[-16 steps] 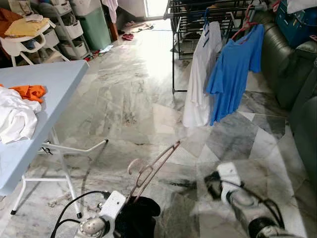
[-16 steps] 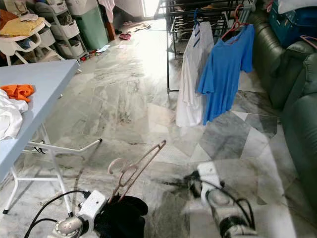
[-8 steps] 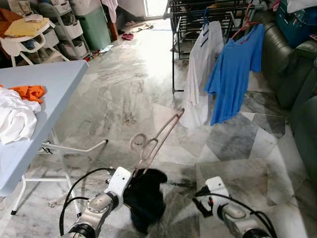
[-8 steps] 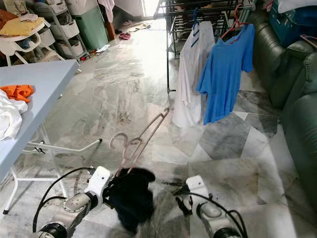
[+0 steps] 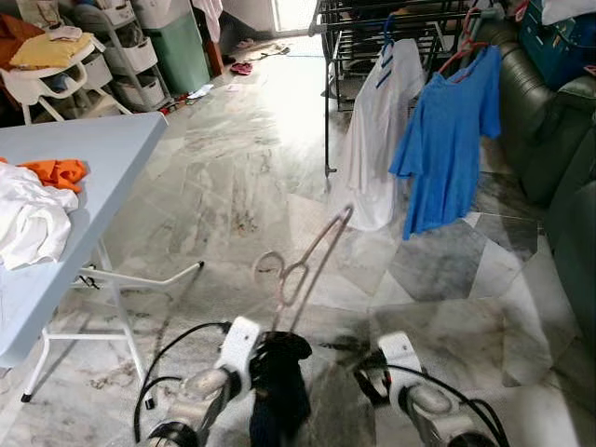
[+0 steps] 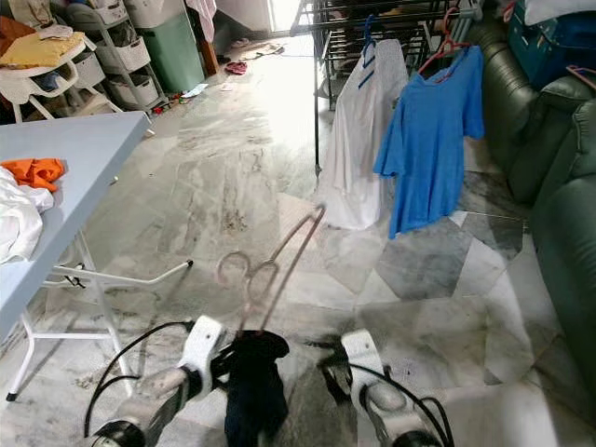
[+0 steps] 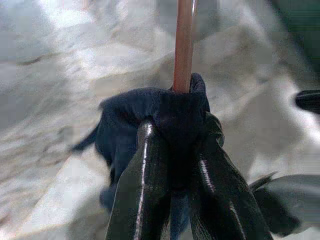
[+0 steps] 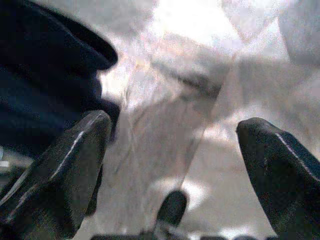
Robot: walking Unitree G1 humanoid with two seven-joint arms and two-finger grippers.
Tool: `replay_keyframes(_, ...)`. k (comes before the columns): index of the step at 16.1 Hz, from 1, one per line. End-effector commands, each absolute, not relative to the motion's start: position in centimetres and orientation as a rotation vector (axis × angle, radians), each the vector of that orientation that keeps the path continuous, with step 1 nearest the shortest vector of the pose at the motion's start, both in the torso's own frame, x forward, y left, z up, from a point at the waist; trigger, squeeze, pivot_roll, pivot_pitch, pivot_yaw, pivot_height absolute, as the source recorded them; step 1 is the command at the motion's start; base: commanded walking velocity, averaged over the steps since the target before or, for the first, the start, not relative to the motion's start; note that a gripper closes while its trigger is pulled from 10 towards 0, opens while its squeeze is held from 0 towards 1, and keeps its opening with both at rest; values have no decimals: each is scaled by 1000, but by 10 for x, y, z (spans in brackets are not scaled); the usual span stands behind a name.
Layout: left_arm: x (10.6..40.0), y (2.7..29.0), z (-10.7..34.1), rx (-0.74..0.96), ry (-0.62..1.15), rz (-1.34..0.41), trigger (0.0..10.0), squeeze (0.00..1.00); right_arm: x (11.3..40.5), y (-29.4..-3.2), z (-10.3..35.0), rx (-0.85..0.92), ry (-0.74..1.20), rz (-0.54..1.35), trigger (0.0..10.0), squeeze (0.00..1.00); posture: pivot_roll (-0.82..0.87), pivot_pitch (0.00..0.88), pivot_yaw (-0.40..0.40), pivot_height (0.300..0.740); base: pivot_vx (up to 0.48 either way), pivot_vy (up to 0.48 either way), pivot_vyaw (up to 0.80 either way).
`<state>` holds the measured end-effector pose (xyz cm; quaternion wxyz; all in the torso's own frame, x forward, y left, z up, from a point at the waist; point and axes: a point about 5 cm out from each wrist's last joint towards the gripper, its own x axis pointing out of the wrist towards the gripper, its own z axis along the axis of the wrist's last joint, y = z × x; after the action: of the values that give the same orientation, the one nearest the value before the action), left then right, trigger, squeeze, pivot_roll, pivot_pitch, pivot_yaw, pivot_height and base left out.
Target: Hang hanger
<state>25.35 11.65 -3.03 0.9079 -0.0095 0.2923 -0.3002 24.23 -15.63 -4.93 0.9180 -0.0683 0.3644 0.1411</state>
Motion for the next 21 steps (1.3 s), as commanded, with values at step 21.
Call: replay_keyframes(21,256,168,-34,881,706,-813,10000,0,239,-161,-39,-612,690,876,10000,0,-176,0,146,740,0,0,0)
